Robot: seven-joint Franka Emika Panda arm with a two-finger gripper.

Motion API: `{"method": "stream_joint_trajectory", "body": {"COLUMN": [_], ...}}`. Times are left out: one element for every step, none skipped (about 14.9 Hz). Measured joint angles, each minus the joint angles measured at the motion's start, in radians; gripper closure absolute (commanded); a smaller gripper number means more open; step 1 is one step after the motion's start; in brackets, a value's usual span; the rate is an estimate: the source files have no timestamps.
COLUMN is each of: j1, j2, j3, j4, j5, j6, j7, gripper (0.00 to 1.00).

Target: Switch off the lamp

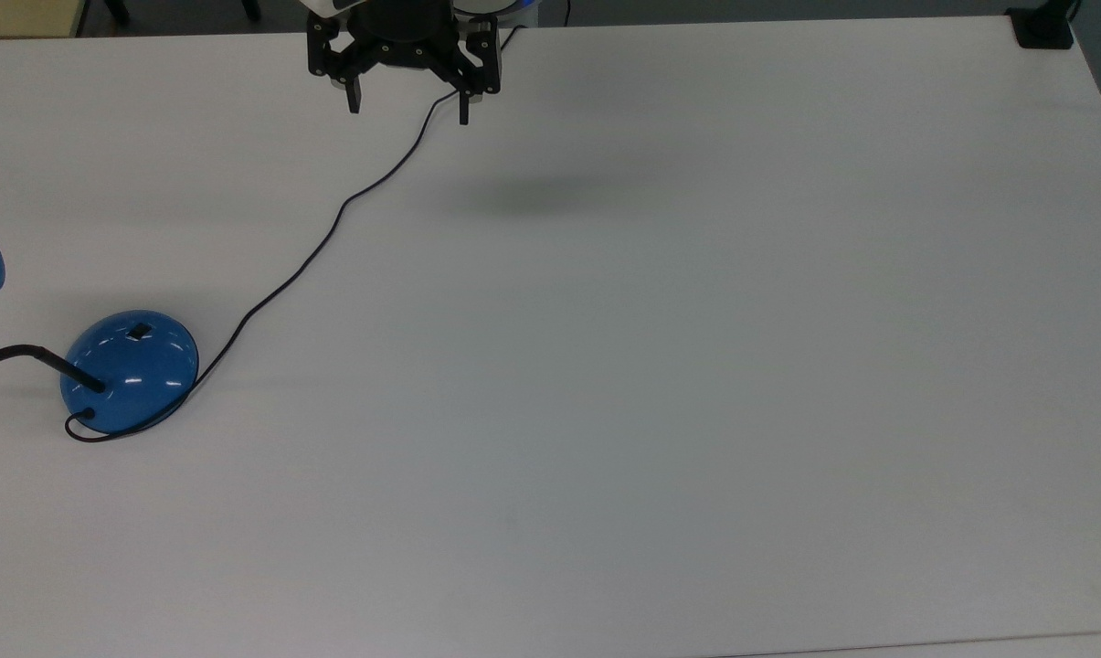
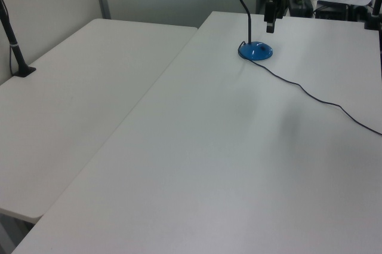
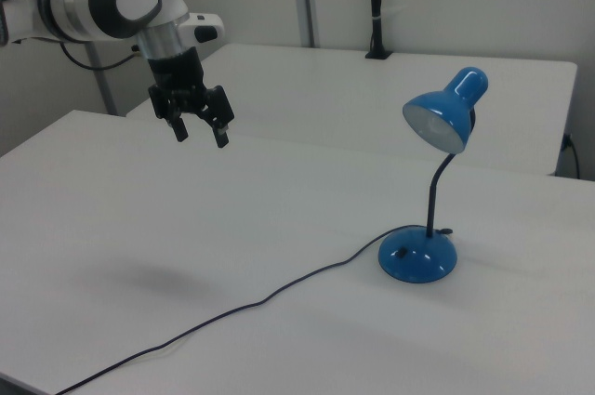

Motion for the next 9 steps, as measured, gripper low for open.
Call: {"method": "stream_joint_trajectory", "body": {"j1": [-0.001, -0.003, -0.011, -0.016, -0.019, -0.02, -0.021, -0.021, -0.021], "j2": [-0.001, -0.003, -0.004, -0.006, -0.007, -0.009, -0.01, -0.01, -0.01], "j3": [-0.001, -0.004, -0.005, -0.007, -0.008, -0.008, -0.008, -0.008, -0.008], "j4": [0.003, 0.011, 0.024, 0.035, 0.041, 0.044, 0.045, 0.045, 0.045], "j5": [0.0, 0.0, 0.0, 0.0, 0.0, 0.0, 0.0, 0.0, 0.0], "j6": [0.0, -0.002, -0.013, -0.03, -0.042, -0.051, -0.052, -0.052, -0.052], "j7": [0.003, 0.005, 0.005, 0.005, 0.005, 0.005, 0.005, 0.005, 0.005], "gripper": [0.0, 0.0, 0.0, 0.0, 0.0, 0.0, 0.0, 0.0, 0.0]}}
